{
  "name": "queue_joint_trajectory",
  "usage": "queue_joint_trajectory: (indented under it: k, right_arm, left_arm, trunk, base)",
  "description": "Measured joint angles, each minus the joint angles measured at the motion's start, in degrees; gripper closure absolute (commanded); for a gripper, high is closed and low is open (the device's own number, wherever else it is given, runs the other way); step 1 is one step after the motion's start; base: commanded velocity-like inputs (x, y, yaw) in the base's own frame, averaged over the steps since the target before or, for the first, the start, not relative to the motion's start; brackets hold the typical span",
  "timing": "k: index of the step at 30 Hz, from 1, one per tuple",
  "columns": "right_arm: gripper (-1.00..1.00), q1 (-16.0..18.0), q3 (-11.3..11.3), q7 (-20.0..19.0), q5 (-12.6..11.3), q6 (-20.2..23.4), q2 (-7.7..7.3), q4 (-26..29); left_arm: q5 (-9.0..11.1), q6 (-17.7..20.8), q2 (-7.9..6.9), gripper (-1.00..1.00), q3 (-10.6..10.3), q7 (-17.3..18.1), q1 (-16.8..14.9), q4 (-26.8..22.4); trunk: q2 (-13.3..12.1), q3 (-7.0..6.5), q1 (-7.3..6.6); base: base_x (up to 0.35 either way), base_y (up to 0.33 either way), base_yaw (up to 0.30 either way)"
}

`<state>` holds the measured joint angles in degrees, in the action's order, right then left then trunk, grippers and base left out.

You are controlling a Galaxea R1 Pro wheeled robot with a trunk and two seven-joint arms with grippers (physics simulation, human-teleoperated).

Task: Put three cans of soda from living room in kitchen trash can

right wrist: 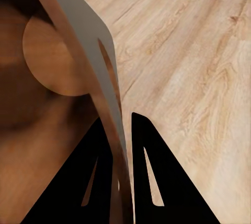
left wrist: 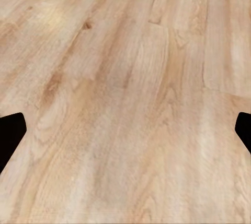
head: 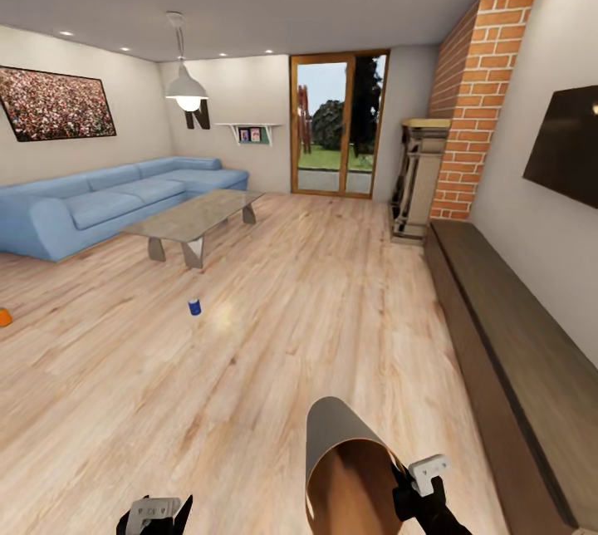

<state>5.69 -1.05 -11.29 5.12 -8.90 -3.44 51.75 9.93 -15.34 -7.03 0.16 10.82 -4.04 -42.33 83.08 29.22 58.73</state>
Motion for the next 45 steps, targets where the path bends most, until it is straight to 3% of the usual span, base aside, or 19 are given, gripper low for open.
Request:
queue_joint_trajectory:
  k: [31,45]
  right_arm:
    - [1.00,-0.01,-0.03,0.01,0.00,-0.01,0.00,-0.09]
    - [1.00,-0.08,0.70,0.09,-0.25,-0.10,-0.34,-0.03]
  left_arm:
    - [0.00,-0.04,0.00,-1.00,-0.01,-0.01,0.00,0.05]
    - [0.17,0.13,-0.35,-1.00,0.19,-0.09,-0.08,-0.05]
  trunk:
    - [0.00,0.00,0.00]
    - [0.00,0.00,0.00]
  base:
    - [0.284,0.132,0.003]
    - [0.281,0.019,0.000]
